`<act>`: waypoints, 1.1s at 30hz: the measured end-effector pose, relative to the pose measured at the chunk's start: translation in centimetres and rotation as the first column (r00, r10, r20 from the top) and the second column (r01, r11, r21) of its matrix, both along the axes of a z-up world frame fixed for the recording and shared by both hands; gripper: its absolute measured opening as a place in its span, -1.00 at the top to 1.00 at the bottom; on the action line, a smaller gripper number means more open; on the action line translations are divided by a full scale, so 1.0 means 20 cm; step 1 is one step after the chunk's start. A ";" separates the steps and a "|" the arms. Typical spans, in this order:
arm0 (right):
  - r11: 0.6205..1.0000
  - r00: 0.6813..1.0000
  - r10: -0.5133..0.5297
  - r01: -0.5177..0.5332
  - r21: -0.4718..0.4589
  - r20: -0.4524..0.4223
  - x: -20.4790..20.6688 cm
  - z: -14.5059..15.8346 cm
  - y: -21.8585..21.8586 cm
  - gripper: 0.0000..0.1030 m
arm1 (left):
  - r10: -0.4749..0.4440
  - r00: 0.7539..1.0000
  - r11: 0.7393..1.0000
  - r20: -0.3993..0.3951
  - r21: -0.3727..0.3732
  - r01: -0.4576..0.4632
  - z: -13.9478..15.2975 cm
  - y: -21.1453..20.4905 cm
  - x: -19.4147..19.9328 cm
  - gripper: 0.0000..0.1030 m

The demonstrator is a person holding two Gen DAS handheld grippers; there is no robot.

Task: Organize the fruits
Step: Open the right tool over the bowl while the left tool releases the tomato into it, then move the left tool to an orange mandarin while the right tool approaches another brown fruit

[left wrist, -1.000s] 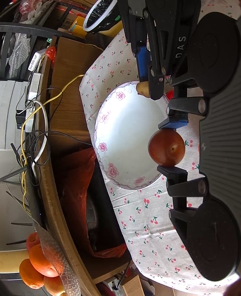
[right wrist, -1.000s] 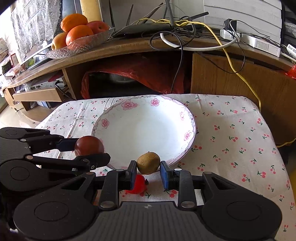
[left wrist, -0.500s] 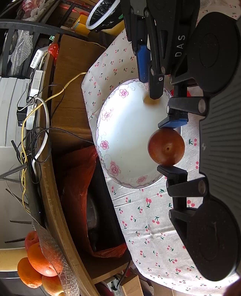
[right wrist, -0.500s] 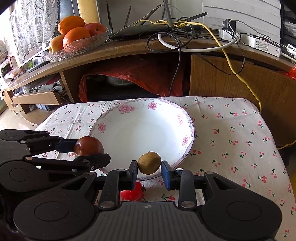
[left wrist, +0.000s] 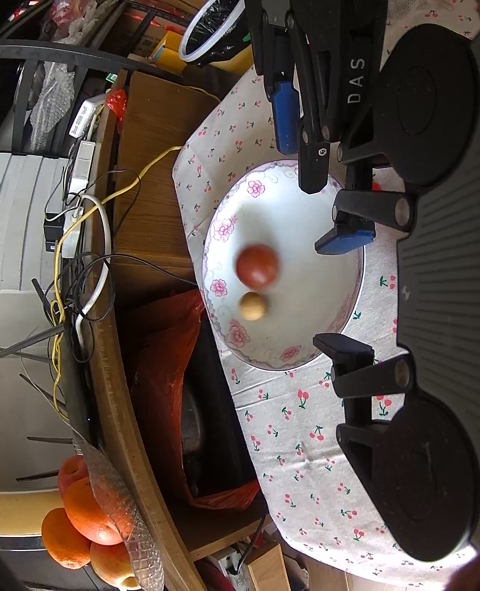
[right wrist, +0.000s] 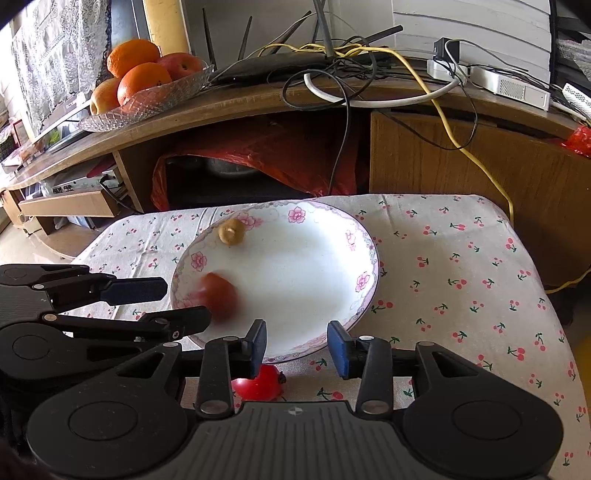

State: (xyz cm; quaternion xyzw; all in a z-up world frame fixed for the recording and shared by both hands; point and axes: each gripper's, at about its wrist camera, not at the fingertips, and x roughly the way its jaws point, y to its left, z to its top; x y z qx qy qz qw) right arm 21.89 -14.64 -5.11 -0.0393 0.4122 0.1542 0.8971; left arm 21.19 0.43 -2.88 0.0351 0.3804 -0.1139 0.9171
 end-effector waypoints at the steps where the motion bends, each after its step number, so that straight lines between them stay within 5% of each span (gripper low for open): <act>1: 1.000 1.000 0.001 -0.001 0.002 0.002 0.00 0.01 0.00 0.33 | -0.002 1.000 1.000 0.001 -0.002 0.002 0.00 0.00 0.00 -0.08; 14: 1.000 1.000 0.021 -0.021 0.017 -0.003 -0.09 0.03 -0.04 0.15 | -0.052 0.999 0.998 -0.006 -0.021 0.052 0.03 0.01 -0.09 -0.18; 33: 0.997 0.995 0.074 -0.074 0.003 -0.066 -0.21 -0.01 -0.07 0.15 | -0.112 0.993 0.994 -0.031 0.002 0.112 0.00 0.11 -0.28 -0.20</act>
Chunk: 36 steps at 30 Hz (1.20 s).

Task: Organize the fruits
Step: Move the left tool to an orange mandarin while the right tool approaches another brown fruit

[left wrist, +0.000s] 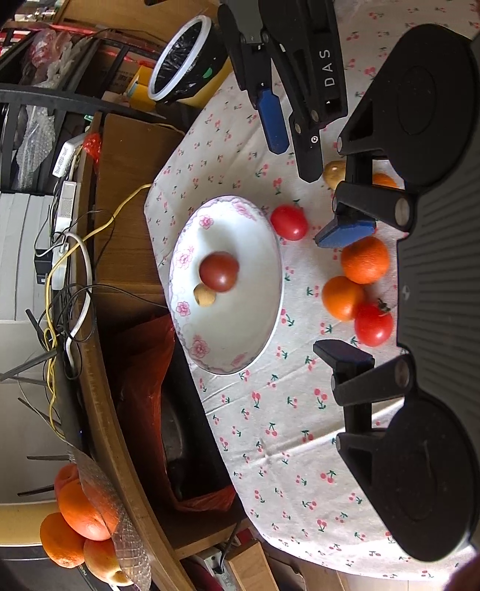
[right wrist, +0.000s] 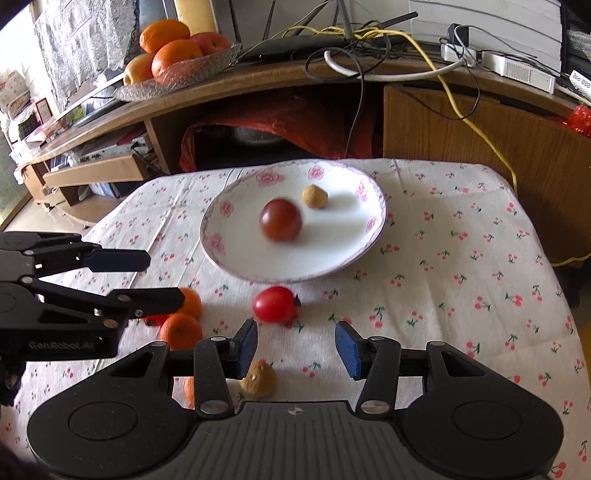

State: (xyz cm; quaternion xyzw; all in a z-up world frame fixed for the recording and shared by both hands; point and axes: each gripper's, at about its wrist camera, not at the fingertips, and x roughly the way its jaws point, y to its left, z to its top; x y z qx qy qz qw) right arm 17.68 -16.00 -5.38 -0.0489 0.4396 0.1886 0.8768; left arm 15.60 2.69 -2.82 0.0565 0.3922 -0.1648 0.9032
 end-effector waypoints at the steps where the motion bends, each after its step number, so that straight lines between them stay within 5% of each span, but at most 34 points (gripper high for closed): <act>1: 1.000 1.000 0.004 -0.004 -0.001 -0.005 0.00 0.00 0.00 0.15 | -0.005 1.000 1.000 -0.001 0.002 0.005 0.00 0.00 -0.01 -0.20; 36: 0.995 0.987 0.099 -0.100 -0.002 -0.127 -0.03 -0.10 0.05 0.22 | -0.243 0.966 0.970 -0.082 -0.034 0.241 -0.09 -0.14 -0.21 -0.21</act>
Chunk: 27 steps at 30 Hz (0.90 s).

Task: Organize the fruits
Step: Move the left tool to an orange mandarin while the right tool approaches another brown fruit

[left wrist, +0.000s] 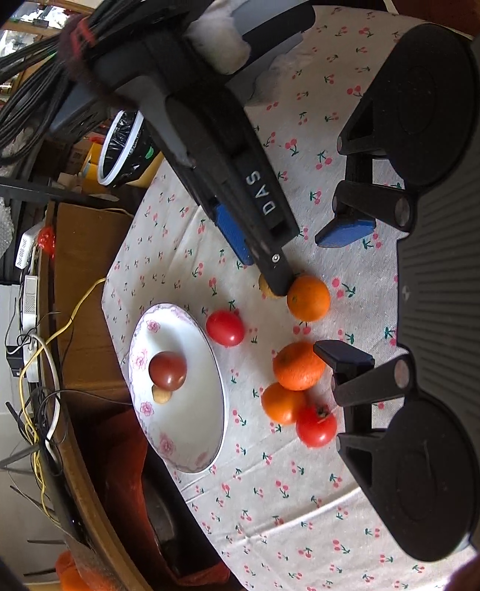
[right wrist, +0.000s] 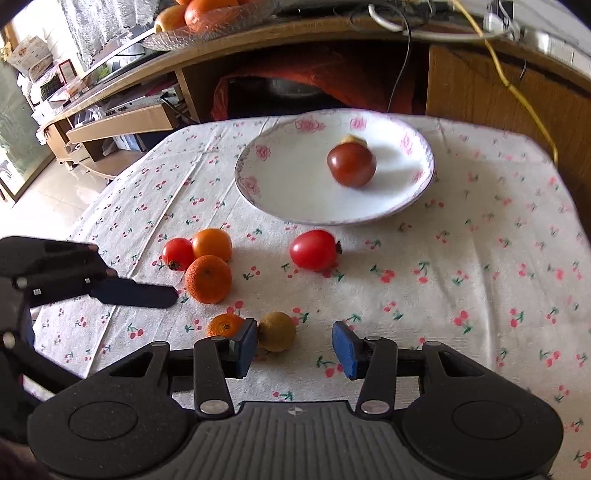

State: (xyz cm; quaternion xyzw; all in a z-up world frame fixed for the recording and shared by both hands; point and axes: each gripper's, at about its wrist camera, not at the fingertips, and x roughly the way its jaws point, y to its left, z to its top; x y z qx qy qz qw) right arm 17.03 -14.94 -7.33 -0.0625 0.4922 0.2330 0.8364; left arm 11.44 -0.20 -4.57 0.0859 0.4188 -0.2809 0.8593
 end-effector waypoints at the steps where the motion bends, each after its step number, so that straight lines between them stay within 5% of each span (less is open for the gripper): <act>1: 1.000 1.000 -0.011 0.011 0.011 -0.015 0.01 0.00 -0.01 0.22 | -0.003 1.000 1.000 0.001 0.003 0.003 0.00 -0.01 0.00 -0.21; 6: 1.000 0.999 -0.017 0.018 0.023 -0.040 0.03 0.00 0.01 0.32 | -0.023 1.000 1.000 0.009 0.020 0.022 -0.01 -0.05 0.01 -0.21; 10: 0.999 0.998 -0.003 0.006 0.045 -0.063 0.03 0.01 0.02 0.66 | -0.030 1.000 0.999 0.005 0.037 0.030 -0.03 -0.07 0.01 -0.21; 18: 0.999 0.997 -0.019 0.022 0.039 -0.073 0.03 0.02 -0.01 0.66 | -0.033 0.999 0.998 0.023 0.058 0.031 -0.04 -0.13 0.04 -0.16; 27: 0.999 0.998 -0.031 0.030 -0.017 -0.055 0.02 0.04 -0.05 0.66 | 0.025 1.000 0.999 0.001 0.024 -0.025 -0.04 -0.09 0.08 0.23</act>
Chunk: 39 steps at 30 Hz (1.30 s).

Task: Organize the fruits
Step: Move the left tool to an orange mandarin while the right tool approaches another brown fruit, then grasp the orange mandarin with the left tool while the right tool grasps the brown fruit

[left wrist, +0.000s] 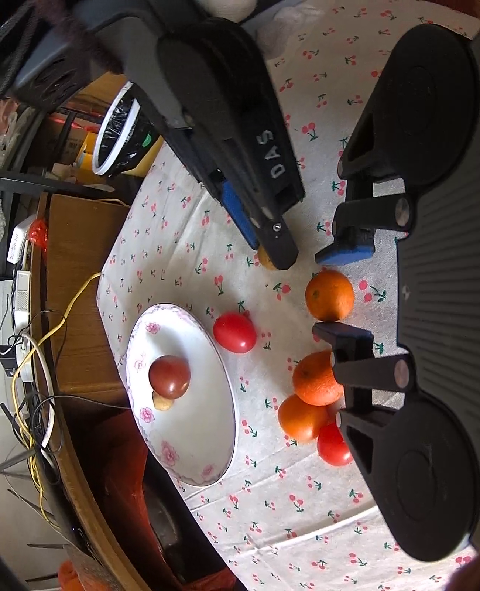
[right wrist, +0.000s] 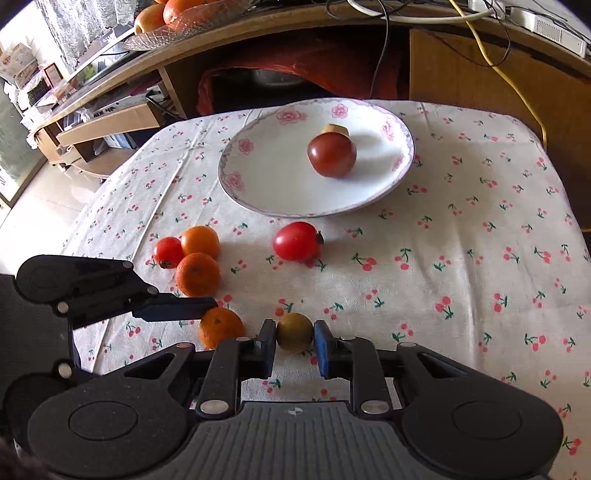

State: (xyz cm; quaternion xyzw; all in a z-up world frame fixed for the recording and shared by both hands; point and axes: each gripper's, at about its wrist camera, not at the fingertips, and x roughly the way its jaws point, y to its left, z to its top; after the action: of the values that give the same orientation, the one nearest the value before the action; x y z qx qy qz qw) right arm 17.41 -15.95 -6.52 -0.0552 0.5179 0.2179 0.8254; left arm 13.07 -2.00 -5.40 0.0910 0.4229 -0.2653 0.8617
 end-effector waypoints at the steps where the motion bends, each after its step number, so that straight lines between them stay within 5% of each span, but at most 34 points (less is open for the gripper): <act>1: 1.000 1.000 0.004 -0.004 -0.002 0.003 0.00 0.00 0.00 0.66 | -0.003 1.000 1.000 0.000 -0.001 0.003 0.00 0.00 0.00 0.23; 39: 0.999 0.998 0.002 0.000 -0.042 0.057 0.02 -0.04 0.06 0.42 | -0.006 1.000 0.999 -0.002 0.043 0.006 -0.03 -0.02 0.00 0.24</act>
State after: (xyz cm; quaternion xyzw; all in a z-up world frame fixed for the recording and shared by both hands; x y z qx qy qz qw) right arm 17.79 -14.83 -7.33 -0.0790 0.4984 0.2057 0.8385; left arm 13.08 -2.30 -6.05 0.1106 0.4289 -0.2590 0.8584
